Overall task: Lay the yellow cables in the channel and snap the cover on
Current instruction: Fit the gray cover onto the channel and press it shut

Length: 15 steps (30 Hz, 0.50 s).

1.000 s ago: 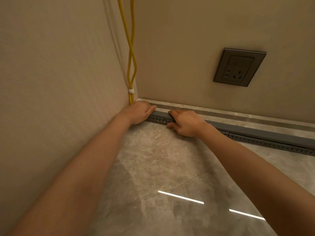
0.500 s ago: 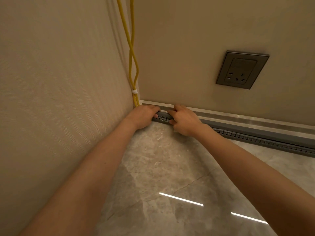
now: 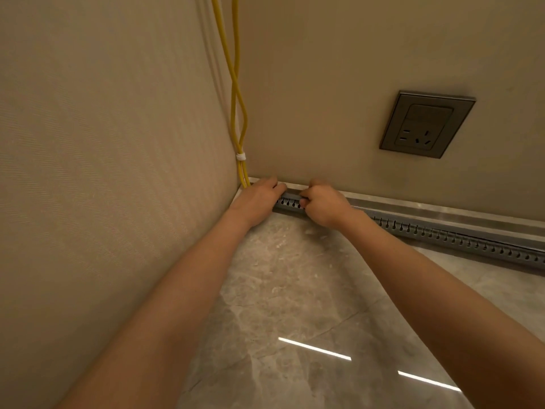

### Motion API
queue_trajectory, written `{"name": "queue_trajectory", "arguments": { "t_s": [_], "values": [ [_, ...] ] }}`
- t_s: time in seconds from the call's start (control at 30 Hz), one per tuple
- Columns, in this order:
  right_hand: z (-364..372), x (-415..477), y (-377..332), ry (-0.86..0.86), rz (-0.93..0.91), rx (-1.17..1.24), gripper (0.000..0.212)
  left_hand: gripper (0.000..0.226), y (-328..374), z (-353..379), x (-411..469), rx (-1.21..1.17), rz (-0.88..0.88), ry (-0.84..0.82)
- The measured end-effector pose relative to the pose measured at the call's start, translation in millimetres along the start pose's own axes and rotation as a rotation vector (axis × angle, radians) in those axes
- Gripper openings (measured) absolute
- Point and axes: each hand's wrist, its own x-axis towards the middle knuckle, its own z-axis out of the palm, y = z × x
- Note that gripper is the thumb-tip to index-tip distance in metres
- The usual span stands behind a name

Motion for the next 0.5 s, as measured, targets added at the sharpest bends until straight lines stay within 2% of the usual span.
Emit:
{"name": "queue_trajectory", "arguments": {
  "t_s": [0.17, 0.23, 0.37, 0.5],
  "values": [
    [0.8, 5.2, -2.7, 0.021, 0.053, 0.084, 0.031, 0.044, -7.5, 3.9, 0.5, -0.116, 0.070, -0.063],
    [0.4, 6.7, -0.2, 0.019, 0.052, 0.123, 0.030, 0.052, -8.9, 5.1, 1.6, -0.088, 0.097, -0.118],
    [4.2, 2.2, 4.3, 0.016, -0.006, 0.058, 0.027, 0.049, -10.0, 8.9, 5.0, -0.060, 0.096, -0.097],
    [4.0, 1.0, 2.6, -0.012, -0.112, -0.059, 0.041, 0.047, -6.6, 5.8, 5.3, -0.116, 0.080, -0.062]
  ]
}}
